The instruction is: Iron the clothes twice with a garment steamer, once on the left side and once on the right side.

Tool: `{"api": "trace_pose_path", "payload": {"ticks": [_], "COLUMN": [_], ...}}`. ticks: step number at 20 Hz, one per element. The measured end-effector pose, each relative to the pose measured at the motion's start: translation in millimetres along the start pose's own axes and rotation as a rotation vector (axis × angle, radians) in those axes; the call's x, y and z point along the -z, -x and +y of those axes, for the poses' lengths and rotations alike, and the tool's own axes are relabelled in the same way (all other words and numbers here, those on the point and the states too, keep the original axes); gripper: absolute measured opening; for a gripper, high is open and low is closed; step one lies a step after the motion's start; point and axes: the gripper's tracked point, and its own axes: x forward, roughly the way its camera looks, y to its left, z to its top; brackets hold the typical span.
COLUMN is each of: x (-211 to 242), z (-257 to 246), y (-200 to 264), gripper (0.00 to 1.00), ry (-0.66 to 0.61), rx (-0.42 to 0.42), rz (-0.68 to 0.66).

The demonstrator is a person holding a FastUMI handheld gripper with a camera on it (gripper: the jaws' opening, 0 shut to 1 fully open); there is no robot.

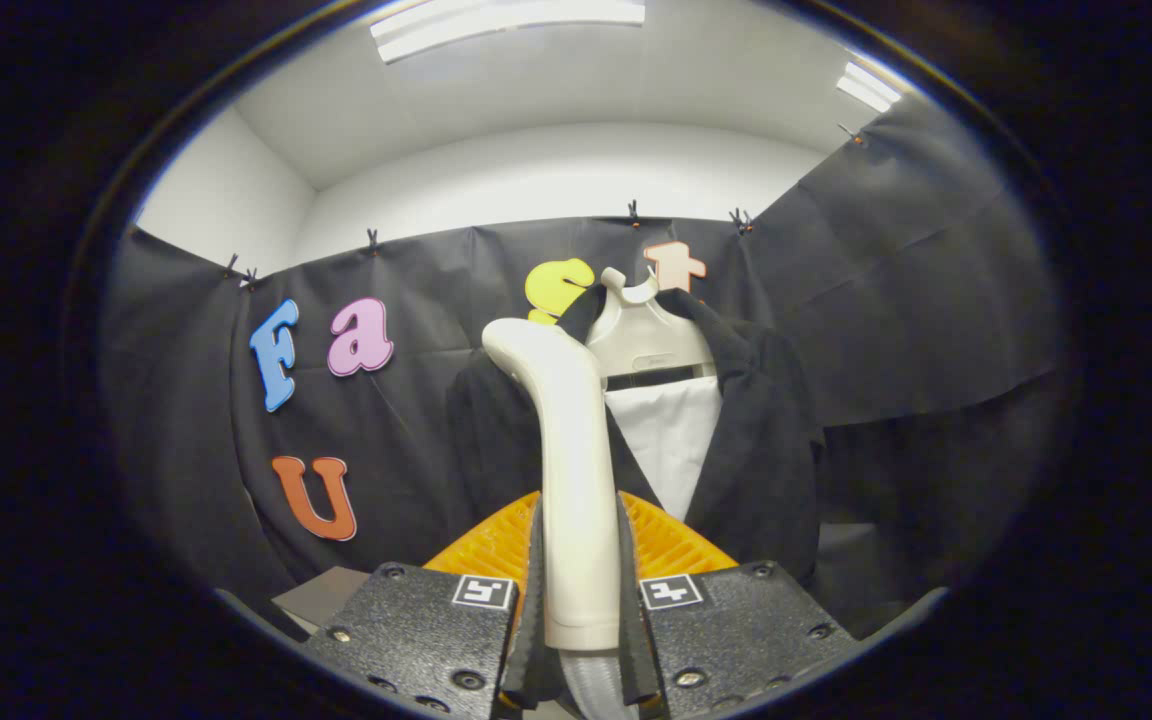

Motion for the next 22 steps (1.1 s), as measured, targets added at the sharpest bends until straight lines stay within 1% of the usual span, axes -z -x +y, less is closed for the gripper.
{"api": "trace_pose_path", "payload": {"ticks": [9, 12, 22], "x": [21, 39, 83], "z": [-4, -9, -23], "y": [9, 21, 37], "gripper": [0.33, 0.33, 0.33], "ry": [0.050, 0.049, 0.047], "rx": [0.025, 0.039, 0.089], "rz": [0.029, 0.046, 0.132]}}
